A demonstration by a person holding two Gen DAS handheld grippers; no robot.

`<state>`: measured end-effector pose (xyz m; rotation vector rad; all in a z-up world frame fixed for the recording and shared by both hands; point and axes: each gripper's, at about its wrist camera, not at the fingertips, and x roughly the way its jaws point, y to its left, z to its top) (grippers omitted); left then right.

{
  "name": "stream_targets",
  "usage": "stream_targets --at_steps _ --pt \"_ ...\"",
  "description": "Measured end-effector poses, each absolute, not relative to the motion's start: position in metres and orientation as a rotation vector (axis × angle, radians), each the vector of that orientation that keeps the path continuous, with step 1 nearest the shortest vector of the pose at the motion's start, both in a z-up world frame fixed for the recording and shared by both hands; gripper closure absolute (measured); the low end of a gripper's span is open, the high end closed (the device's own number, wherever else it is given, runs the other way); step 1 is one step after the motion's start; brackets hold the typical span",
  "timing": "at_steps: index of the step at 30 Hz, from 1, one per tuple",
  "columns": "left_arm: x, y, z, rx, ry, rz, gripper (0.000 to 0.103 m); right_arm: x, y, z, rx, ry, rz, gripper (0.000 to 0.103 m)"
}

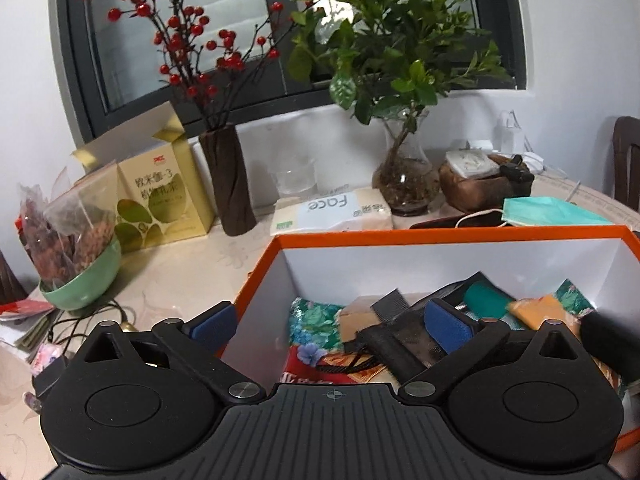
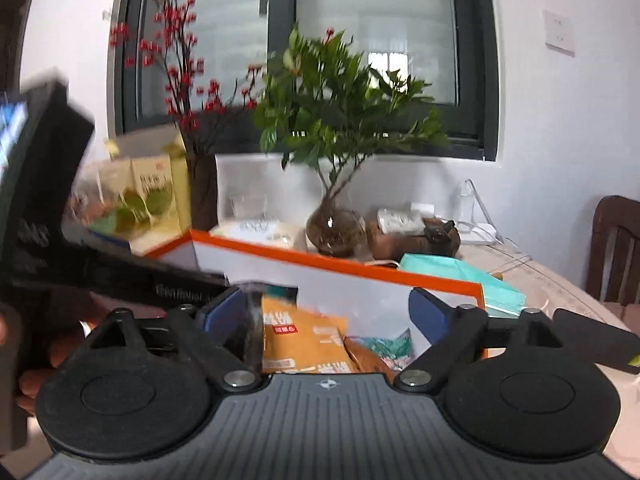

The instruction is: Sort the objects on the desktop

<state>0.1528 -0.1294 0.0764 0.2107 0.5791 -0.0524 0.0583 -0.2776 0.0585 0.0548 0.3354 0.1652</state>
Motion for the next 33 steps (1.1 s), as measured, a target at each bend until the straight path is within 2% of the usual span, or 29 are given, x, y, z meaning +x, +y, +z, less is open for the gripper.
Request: stream_targets --at_steps 6,10,21,28,33 --pt "0.122 -0.099 0.086 0.229 0.549 -0.038 0.000 0.021 -0.272 0.087 0.111 0.256 0.269 0.012" --pt "0.088 -0.050 0.090 0.210 0.542 -0.008 0.000 -0.005 -0.249 0.093 0.102 0.286 0.408 0.012" --pt "0.029 0.100 0.059 0.155 0.617 0.215 0.000 -0.014 -0.093 0.016 -0.197 0.588 0.713 0.012" --pt "0.014 0.125 0.038 0.118 0.635 0.201 0.000 -0.019 -0.041 -0.001 -0.324 0.582 0.770 0.011" --pt "0.014 0.128 0.021 0.090 0.679 0.173 0.000 -0.008 -0.041 -0.011 -0.263 0.657 0.789 0.012"
